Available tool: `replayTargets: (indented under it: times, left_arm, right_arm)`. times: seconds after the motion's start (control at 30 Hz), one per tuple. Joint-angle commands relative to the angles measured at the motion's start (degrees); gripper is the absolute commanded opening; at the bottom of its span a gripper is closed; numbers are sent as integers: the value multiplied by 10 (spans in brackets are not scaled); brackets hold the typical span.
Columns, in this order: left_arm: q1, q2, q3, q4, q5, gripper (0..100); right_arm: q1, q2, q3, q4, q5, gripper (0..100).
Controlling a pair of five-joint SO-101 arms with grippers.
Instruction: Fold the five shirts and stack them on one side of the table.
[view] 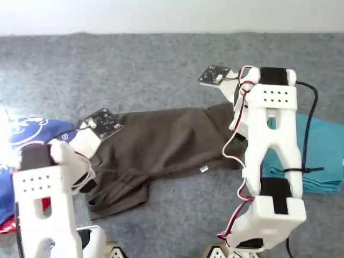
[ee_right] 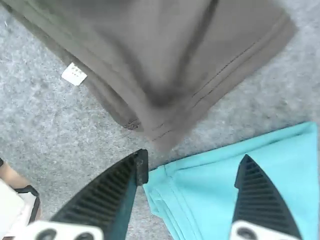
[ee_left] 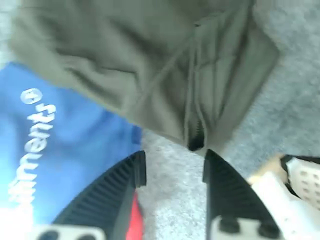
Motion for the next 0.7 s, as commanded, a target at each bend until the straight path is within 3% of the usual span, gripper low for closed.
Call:
replayTargets:
  times: [0.0,0.1,0.23,0.43,0.67]
  left_arm:
    - [-25,-58,-8,11,11,190]
    - [-61,-93,-43,-1,79,149]
    - [-108,-120,-50,-30,173,11]
    - [-96,-120,4,-136,298,13]
    - [2,-25,78,-259,369,14]
  right_arm:
    - [-14,-46,-4,24,-11,261]
    - [-55,-52,-5,23,-47,184]
    - [-112,-32,0,7,-104,8]
    - [-121,39,-2,-73,-205,9]
    - [-90,81,-2,-217,-290,9]
